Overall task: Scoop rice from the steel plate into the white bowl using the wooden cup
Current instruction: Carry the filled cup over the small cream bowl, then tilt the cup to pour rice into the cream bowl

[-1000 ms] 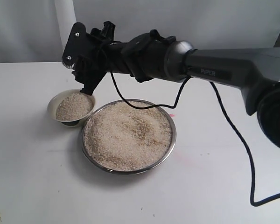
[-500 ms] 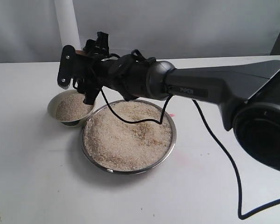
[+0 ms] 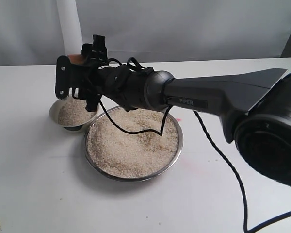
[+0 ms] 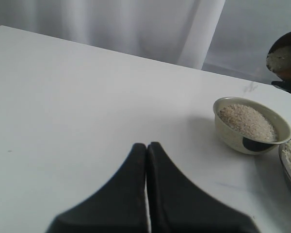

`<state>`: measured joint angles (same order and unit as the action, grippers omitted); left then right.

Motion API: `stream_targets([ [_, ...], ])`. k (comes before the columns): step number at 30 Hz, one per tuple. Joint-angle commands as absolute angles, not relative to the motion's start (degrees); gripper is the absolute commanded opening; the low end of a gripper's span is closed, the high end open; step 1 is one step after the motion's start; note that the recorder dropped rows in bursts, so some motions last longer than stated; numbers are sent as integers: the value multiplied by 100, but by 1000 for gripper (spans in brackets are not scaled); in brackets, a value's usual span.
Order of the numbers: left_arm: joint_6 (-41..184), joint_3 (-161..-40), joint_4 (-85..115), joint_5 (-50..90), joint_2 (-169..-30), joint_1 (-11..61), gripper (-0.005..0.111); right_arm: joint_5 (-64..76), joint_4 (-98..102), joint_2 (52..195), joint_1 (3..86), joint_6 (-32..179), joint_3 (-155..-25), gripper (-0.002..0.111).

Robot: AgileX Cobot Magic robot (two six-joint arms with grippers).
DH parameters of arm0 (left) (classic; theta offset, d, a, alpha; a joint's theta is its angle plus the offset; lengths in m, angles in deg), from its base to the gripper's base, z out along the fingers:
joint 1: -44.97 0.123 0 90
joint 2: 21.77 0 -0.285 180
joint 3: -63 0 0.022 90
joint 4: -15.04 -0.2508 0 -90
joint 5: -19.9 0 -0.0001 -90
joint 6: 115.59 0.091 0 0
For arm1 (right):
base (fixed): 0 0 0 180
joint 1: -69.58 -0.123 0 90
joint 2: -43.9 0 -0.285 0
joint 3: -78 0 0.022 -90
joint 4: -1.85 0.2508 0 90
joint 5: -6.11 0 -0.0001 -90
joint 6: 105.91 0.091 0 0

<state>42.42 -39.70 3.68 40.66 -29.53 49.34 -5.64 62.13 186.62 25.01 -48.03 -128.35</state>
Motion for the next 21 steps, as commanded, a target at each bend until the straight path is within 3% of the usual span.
stream_targets([
  [1, 4211, -3978, 399, 4029, -2955, 4897, 0, -673, 5913, 18601, 2483, -4873, -12862, 0],
  [21, 4211, -3978, 399, 4029, -2955, 4897, 0, -696, 4501, 18601, 2495, -4873, -12862, 0],
])
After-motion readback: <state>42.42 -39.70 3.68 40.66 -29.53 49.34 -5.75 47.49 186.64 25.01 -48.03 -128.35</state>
